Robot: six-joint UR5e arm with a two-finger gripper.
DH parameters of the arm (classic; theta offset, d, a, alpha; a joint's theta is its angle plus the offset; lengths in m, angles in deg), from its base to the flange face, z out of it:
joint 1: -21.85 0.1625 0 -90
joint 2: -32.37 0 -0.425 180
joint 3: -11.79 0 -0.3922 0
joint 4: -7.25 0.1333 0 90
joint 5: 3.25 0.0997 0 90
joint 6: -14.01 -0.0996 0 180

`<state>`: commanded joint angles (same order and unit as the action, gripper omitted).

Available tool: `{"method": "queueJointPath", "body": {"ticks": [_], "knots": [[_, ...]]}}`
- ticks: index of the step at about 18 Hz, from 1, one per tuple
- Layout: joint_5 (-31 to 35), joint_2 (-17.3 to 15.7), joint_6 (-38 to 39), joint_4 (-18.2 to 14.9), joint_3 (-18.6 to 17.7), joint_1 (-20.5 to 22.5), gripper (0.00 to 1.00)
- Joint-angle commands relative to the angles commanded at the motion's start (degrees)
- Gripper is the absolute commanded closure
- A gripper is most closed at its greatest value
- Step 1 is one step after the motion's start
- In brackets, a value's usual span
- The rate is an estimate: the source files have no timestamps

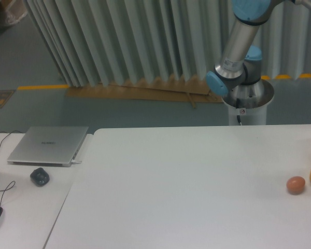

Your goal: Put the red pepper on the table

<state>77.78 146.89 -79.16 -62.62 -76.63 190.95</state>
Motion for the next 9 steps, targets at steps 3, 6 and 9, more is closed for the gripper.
{"method": "queueJointPath", "body": {"ticks": [3,6,9], "knots": [[0.09,0.35,-0.09,0.18,-0.44,-0.26,0.0],[0.18,0.35,0.0,0.17,-0.79,-0.44,0.0],[0.7,0.7,-0.18,0.35,-0.79,-0.62,0.0]]}}
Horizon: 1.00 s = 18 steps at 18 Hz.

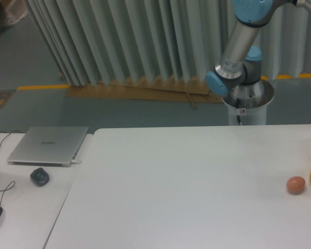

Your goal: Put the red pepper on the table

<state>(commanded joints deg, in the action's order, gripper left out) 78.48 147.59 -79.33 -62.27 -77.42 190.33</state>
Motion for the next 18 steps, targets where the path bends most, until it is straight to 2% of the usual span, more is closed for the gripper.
{"method": "queueJointPath", "body": {"ticks": [3,4,5,17,18], "knots": [[0.09,0.09,0.0,0.18,0.44,0.0,0.0],[0.52,0.18,0.0,0.18,0.53,0.0,0.32],[1.49,0.18,-0.17,0.09,0.62,0.0,0.53],[2.38,-2.11,-0.35,-2.02,1.14,0.0,0.54],[2.37,-2.46,-0.26,-2.11,1.06,-0.09,0.57]]}}
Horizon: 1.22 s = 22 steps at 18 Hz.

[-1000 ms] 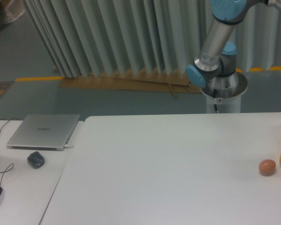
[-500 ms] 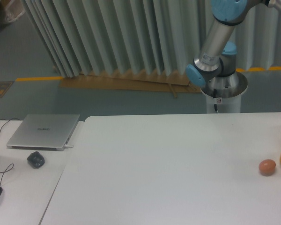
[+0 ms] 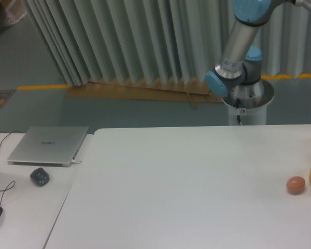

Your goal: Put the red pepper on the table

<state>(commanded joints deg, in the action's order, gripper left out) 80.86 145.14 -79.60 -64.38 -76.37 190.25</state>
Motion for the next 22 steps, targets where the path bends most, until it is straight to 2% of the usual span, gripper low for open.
{"method": "queueJointPath", "body": {"ticks": [2,7,8,13,16,22], "knots": [[0.0,-0.18,0.18,-0.09,-0.09,-0.18,0.63],[0.09,-0.71,0.18,-1.05,0.0,-0.18,0.65],[-0.09,-0.79,0.26,-1.23,0.0,-0.35,0.72],[0.18,-1.14,0.26,-1.49,0.09,-0.44,0.72],[0.18,-2.02,0.26,-3.86,0.96,-0.44,0.72],[0.18,-3.87,0.0,-5.8,1.41,-0.79,0.75]]}}
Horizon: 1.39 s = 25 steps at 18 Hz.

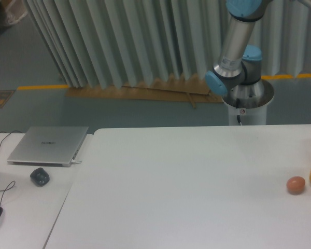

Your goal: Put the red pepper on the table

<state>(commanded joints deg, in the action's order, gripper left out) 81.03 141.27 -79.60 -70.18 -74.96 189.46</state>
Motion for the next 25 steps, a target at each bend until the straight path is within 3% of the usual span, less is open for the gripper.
{"method": "queueJointPath", "body": {"ticks": [6,10,20,25], "knots": [[-0.61,-2.9,1.4,-3.6,0.53,-3.07,0.76],[-0.7,-4.22,4.83,-4.05,0.88,-6.05,0.76],[-0.53,-3.87,7.12,-3.52,1.84,-16.52,0.75],[0.0,-1.33,7.38,-1.24,2.11,-21.35,0.75]]}}
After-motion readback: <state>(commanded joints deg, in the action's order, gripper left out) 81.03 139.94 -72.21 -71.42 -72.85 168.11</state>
